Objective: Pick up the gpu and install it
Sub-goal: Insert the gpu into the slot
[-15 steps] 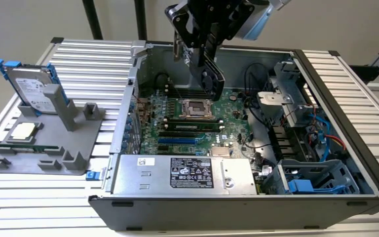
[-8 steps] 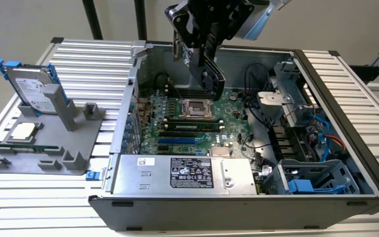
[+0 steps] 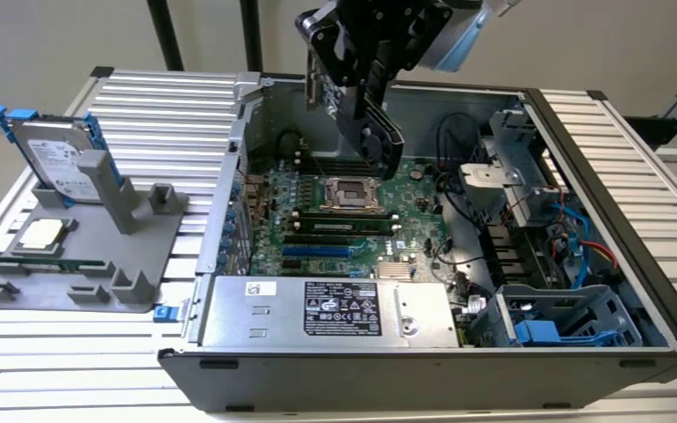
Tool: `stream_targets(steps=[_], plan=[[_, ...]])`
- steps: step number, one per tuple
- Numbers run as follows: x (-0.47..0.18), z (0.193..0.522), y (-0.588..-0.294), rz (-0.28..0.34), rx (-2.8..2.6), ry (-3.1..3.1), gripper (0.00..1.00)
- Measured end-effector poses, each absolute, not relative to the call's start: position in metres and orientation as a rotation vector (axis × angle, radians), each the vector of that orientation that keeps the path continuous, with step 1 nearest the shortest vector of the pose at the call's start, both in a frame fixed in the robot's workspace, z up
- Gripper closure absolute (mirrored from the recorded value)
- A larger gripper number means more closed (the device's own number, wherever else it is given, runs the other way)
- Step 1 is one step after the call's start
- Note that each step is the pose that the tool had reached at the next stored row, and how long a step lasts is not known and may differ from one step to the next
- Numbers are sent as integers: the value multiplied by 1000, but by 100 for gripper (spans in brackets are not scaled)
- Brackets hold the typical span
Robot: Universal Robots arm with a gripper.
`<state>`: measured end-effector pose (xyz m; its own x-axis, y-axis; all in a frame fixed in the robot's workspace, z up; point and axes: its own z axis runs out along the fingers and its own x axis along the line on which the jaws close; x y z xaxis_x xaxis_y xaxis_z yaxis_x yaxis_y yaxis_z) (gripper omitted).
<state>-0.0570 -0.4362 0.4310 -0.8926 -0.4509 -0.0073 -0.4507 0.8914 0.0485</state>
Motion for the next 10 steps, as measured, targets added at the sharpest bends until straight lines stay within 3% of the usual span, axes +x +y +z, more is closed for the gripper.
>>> stream_targets(steps=[10], plan=[[-57,431,-436,-76,834,-3022,100]])
